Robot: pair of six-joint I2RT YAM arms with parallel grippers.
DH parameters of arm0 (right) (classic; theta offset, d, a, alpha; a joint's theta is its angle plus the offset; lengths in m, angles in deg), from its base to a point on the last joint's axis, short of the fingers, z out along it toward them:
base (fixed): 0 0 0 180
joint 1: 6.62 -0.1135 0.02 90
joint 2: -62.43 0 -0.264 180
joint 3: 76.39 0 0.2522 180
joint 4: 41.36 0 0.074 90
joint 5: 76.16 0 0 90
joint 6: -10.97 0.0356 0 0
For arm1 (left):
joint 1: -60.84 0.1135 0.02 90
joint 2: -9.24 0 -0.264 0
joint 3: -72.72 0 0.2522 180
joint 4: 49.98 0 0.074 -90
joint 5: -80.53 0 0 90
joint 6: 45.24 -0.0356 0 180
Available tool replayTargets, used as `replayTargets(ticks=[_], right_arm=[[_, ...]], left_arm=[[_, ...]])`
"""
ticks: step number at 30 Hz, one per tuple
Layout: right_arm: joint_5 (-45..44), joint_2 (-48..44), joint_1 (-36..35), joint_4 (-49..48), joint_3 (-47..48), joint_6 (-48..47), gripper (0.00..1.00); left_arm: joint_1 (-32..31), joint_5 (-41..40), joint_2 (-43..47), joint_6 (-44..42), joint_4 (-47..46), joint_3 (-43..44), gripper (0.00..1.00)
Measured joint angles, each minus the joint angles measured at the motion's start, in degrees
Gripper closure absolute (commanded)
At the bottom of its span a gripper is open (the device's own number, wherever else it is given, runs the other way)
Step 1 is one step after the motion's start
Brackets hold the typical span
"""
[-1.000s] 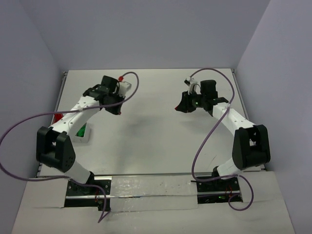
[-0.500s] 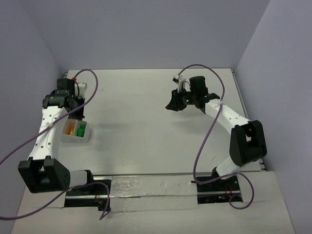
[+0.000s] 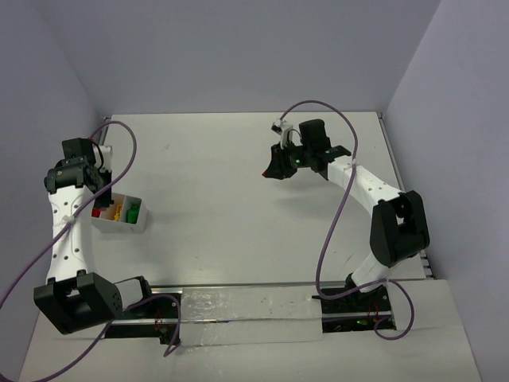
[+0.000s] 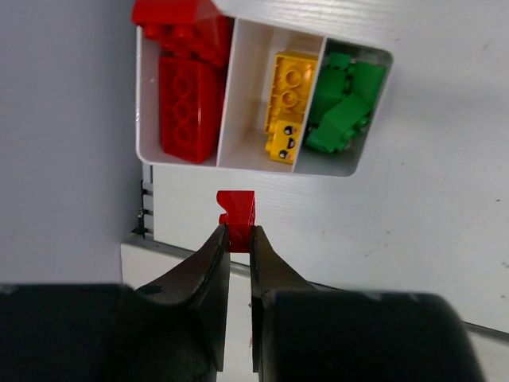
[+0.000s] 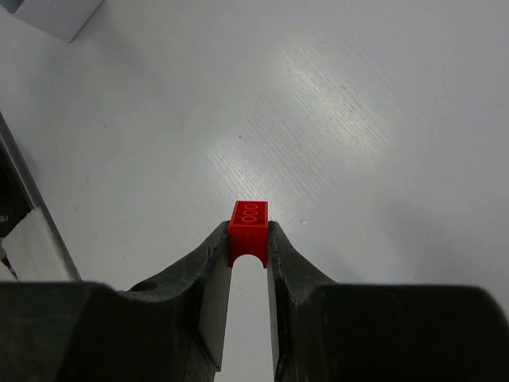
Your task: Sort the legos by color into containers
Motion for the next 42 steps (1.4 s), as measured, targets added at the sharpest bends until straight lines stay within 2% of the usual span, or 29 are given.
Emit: replayTargets(ticks=[12,24,42], right_arm=[[-0.37,2.14,-1.44,3.75,6.12,-1.35,1.0],[-0.95,3.36,-2.82,4.64,6.3,-1.3,1.0],[-1.57,4.09,-2.97,5.72,7.33,-1.35,1.0]], left_arm=[[3.9,-1.27,-0.04,-4.57,-0.66,-3.06,0.99],[11.47,-0.11,-1.62,-10.52,-3.44,-4.59,1.0],[11.88,6.75,-6.36,-10.82,-5.93,-2.4,0.98]])
